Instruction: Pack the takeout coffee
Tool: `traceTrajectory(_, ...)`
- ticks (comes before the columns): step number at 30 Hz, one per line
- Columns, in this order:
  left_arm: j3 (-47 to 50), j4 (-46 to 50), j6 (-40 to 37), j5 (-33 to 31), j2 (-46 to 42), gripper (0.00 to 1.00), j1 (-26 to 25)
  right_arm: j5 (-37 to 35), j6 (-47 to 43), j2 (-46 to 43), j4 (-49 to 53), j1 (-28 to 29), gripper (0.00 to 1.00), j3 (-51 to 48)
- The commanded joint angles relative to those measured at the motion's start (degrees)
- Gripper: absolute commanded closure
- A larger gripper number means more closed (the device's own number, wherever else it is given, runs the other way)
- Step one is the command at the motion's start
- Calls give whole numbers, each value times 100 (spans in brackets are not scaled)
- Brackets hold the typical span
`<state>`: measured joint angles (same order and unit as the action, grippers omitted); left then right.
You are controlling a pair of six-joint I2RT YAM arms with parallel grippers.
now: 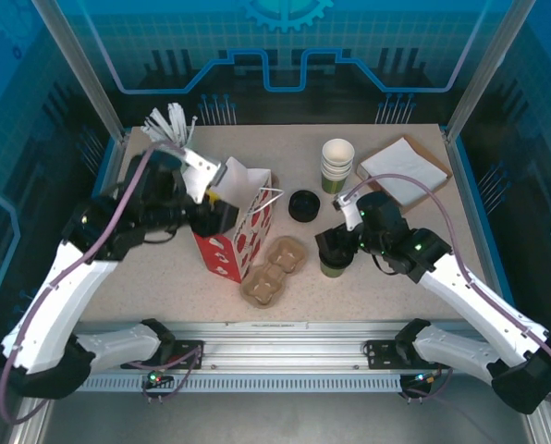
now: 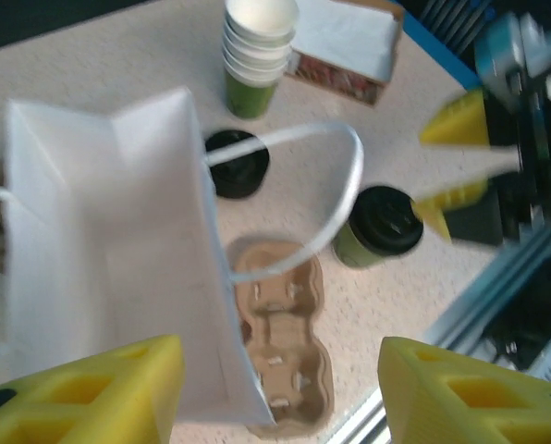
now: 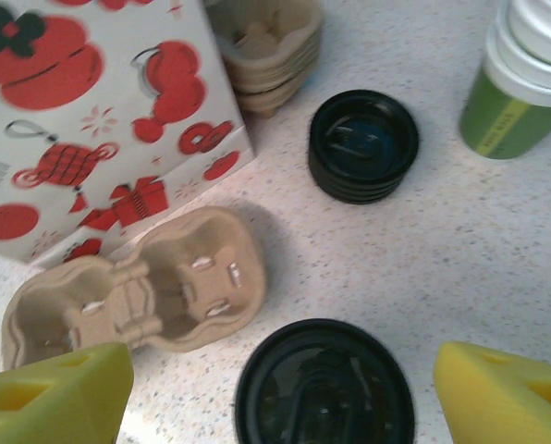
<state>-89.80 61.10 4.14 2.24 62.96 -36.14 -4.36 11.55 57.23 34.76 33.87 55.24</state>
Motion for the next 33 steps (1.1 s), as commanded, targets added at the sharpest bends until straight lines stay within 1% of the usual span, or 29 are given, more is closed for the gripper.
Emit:
traceTrajectory(1,607,-258,621,-720,49,43,-860,393,67,23,10,-380,13,218)
traceTrajectory(4,1077,-379,884,-1110,215,43,-1795,257,58,99,128,-527,13,267)
traceTrajectory(6,1252,-393,1055,-1278,456,43,-2242,187,57,103,179,-628,13,231)
traceTrajectory(8,1463,-566,1287,-1359,778,44,-2542,181,80,96,214,-751,13,191)
traceTrajectory(10,1676,-811,1449,-1262,1037,44,-2676,189,110,86,224,-864,14,146)
traceTrajectory(16,1966,-1261,1612,-1201,1924,45,-2739,190,137,95,228,-972,13,10)
traceTrajectory(20,2038,-1407,1688,-1250,2327,46,-2716,87,85,87,267,-1011,13,-46)
traceTrajectory(23,2134,-1475,1818,-1205,2536,47,-2535,85,72,86,251,-1040,13,-84)
traceTrajectory(27,2443,-1713,1960,-1032,2546,49,-2074,168,91,62,207,-1049,13,-136)
traceTrajectory(33,2537,-1938,1993,-815,2847,48,-1790,237,137,60,162,-1058,13,-215)
